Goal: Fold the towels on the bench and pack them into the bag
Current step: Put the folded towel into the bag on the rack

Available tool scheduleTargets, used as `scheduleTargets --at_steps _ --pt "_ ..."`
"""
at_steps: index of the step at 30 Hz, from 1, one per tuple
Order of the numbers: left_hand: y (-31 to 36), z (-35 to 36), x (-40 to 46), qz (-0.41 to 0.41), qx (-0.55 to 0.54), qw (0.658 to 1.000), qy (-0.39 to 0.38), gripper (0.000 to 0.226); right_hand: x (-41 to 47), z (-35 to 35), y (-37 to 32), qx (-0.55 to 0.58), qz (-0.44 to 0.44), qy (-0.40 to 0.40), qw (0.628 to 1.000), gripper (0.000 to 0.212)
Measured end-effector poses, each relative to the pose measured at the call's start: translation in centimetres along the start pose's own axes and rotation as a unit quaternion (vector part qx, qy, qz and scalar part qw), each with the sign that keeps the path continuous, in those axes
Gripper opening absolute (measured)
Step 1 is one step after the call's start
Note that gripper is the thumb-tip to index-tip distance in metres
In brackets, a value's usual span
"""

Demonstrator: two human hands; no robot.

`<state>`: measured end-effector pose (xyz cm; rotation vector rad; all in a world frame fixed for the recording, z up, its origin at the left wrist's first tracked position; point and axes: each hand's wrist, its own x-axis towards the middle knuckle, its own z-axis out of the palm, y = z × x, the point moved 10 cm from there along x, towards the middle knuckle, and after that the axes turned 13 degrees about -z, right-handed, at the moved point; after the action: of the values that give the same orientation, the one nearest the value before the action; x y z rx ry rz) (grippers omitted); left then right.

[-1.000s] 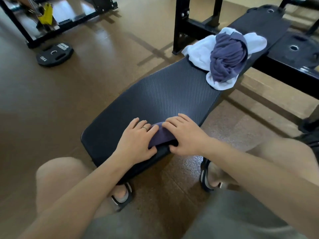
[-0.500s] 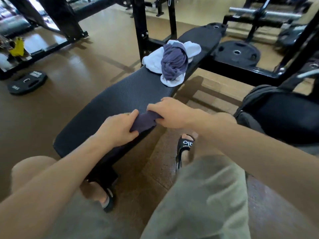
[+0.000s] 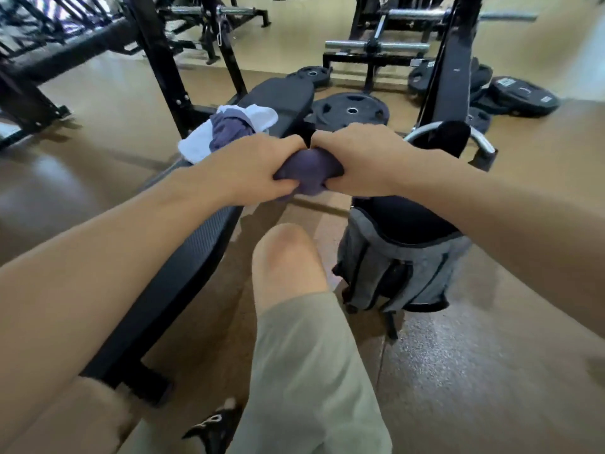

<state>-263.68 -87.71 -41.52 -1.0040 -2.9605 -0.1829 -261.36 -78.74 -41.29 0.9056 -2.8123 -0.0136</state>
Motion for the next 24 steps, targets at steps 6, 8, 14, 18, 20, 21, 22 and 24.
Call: scheduleTargets --at_steps 6,8,14,18,20,21,22,24 --pt "5.0 1.8 2.5 0.045 -0.042 0.998 -0.005 0.048 -4.7 0.8 2.7 -0.006 0.052 -0.028 0.998 0.029" --pt "6.1 2.5 2.6 0.037 -0.055 0.997 0.025 0.066 -7.0 1.1 4.3 -0.028 0.085 -0.031 0.996 0.030" --pt "9.6 7.8 1.4 0.087 -0.062 0.990 0.088 0.062 -13.1 2.7 9.3 -0.043 0.207 -0.041 0.977 0.026" --pt "14.5 14.2 -0.5 0.274 0.034 0.961 0.002 0.043 -14.4 5.0 10.2 -0.070 0.255 -0.063 0.962 0.024" --pt "15.9 16.2 -2.4 0.312 0.051 0.949 -0.010 0.009 -14.1 6.6 9.4 -0.086 0.256 -0.084 0.959 0.024" --pt "16.4 16.5 -3.5 0.323 0.049 0.945 -0.004 0.010 -13.9 7.6 8.7 -0.093 0.251 -0.098 0.958 0.025" --pt "16.6 17.0 -4.5 0.336 0.047 0.941 0.004 0.015 -13.6 8.8 7.9 -0.094 0.244 -0.117 0.958 0.025" --pt "16.4 17.6 -5.5 0.335 0.037 0.941 0.027 0.015 -13.1 11.5 6.3 -0.089 0.223 -0.155 0.958 0.025"
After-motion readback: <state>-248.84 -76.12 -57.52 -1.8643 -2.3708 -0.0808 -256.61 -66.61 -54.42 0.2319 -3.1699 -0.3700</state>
